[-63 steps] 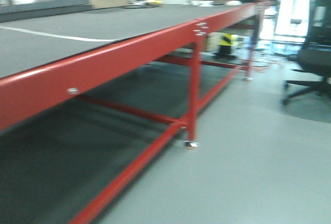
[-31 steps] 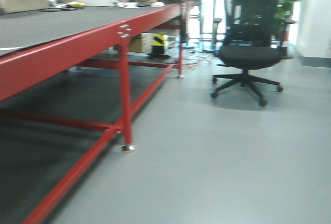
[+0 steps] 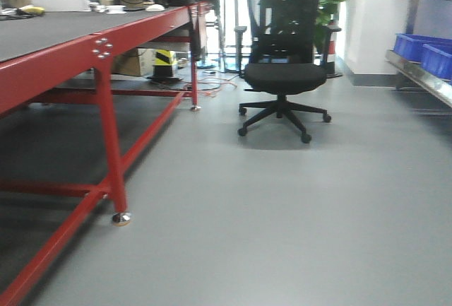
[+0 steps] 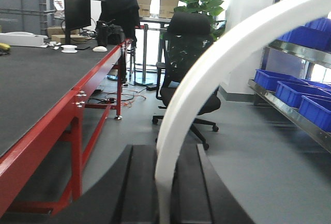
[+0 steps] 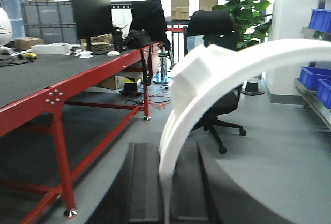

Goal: Grab PVC pipe and place in blue bin
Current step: 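Drive the base along the red table carrying both pieces, then drive the base to the shelf of blue bins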

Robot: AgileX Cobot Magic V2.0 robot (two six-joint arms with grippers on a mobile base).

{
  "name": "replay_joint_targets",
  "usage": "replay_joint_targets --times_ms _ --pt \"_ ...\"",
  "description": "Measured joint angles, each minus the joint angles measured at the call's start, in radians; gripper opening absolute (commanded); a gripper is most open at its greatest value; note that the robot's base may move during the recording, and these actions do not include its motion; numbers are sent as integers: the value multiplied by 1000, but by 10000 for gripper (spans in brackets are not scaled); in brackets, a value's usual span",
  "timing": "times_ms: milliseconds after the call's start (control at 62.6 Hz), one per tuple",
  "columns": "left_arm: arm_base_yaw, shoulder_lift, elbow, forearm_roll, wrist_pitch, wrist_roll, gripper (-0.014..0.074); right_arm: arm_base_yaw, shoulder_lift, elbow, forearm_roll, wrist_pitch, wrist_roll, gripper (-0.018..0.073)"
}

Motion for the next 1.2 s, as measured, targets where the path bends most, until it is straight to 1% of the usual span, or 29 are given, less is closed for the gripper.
replay_joint_targets --times_ms 1199 --pt "0 0 0 0 0 0 -111 0 0 0 0 0 0 -163"
